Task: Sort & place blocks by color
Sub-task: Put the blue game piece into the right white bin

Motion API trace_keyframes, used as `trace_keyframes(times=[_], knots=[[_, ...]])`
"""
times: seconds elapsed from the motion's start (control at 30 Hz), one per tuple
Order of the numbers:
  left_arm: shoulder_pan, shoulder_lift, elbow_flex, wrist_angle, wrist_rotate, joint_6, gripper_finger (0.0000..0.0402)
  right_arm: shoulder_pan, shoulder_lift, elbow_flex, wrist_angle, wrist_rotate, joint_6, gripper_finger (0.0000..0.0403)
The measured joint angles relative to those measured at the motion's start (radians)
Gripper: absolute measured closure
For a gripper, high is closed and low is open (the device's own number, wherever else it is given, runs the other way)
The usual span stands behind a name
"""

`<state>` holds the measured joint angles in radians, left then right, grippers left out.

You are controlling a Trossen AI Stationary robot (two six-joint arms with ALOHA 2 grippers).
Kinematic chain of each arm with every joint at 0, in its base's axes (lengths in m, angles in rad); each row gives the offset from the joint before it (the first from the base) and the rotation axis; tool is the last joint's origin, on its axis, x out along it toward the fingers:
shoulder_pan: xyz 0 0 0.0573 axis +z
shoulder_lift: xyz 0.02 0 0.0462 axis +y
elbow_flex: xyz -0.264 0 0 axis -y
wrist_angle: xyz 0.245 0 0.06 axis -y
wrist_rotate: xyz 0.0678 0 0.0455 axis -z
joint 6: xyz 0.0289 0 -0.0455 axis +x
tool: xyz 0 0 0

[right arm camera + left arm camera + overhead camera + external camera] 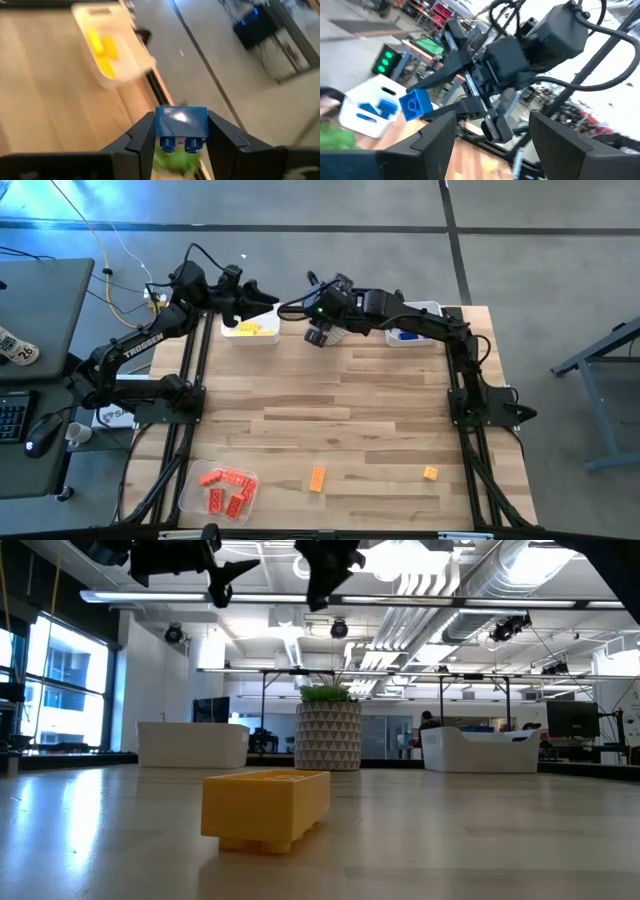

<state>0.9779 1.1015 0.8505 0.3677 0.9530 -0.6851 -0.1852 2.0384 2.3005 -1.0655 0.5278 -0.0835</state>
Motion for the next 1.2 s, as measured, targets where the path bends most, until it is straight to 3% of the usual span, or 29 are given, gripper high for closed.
trace_keyframes(times=[0.53,0.7,1.07,1.2], knots=[[0.0,0.001,-0.002,-0.091,-0.182,0.287,0.0163,-0.147,-0.005,-0.034,-0.511,0.157,0.419,0.0281],[0.0,0.002,-0.002,-0.173,-0.234,0.367,0.0163,-0.201,-0.013,-0.155,-0.471,0.151,0.416,0.0281],[0.0,0.002,-0.003,-0.234,-0.229,0.433,0.0163,-0.337,-0.059,-0.487,-0.461,0.123,0.452,0.0281],[0.0,0.002,-0.003,-0.237,-0.229,0.439,0.0163,-0.397,-0.119,-0.622,-0.385,0.052,0.477,0.0281]])
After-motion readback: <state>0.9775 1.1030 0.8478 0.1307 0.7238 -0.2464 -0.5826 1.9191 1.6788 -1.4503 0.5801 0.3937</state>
